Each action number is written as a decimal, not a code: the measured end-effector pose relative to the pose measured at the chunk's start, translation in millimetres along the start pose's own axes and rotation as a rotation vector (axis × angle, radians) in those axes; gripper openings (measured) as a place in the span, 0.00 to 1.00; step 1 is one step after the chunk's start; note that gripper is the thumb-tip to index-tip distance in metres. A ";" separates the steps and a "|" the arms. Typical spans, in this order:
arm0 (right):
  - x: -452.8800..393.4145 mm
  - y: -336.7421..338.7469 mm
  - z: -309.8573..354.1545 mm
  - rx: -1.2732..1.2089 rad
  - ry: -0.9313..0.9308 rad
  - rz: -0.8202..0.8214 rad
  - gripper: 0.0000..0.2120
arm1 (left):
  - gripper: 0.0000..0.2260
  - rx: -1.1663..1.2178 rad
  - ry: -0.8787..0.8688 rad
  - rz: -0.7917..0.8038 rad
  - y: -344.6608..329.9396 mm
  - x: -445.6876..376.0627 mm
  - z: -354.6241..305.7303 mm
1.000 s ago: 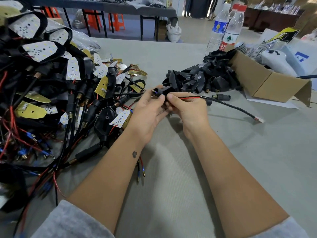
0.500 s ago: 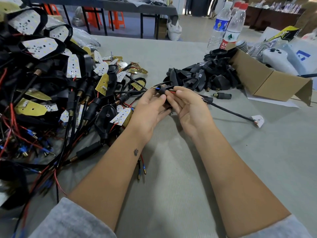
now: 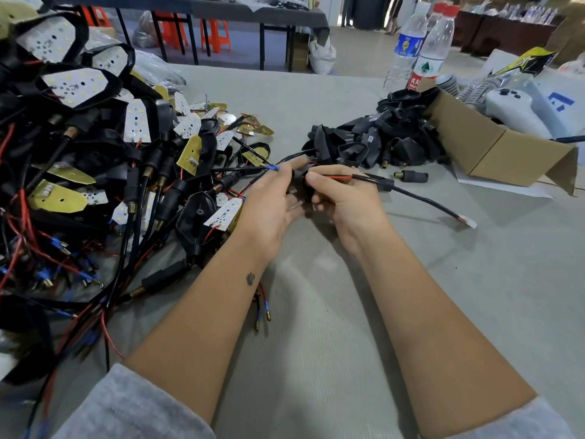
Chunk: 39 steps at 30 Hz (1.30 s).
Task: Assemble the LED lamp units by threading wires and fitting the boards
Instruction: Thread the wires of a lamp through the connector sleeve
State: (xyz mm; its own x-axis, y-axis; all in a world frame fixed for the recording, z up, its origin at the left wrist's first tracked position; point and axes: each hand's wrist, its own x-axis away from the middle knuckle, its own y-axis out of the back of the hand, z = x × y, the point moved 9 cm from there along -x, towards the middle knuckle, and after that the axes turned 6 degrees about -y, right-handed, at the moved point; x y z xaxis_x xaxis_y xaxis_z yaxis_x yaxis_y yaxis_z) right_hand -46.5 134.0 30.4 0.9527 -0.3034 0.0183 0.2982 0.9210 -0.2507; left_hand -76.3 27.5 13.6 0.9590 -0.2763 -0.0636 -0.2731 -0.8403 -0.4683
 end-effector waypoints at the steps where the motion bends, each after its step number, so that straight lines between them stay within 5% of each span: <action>1: -0.1 0.3 -0.9 -0.039 -0.023 -0.002 0.03 | 0.14 -0.010 -0.020 -0.016 2.3 -0.4 -2.3; 10: -3.4 18.6 -12.6 -0.410 -0.196 -0.099 0.07 | 0.15 0.133 -0.119 -0.120 19.2 -4.1 -16.4; 23: -3.6 17.2 -1.0 -0.010 -0.009 -0.116 0.10 | 0.14 0.068 -0.021 0.003 3.5 -6.8 1.5; 32: -8.8 26.4 -9.7 -0.309 -0.165 -0.100 0.06 | 0.17 0.088 -0.085 -0.100 18.7 -10.5 -6.7; 39: -10.4 21.6 -7.5 -0.076 -0.060 -0.106 0.07 | 0.14 0.104 -0.034 -0.080 13.6 -12.1 -0.6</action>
State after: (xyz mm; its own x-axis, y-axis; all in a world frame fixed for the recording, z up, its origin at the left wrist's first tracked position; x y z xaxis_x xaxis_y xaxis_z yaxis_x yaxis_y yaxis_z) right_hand -50.4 155.2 17.6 0.9186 -0.3807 0.1058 0.3940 0.8628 -0.3168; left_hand -91.6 19.2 8.5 0.9799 -0.1927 -0.0518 -0.1881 -0.8054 -0.5621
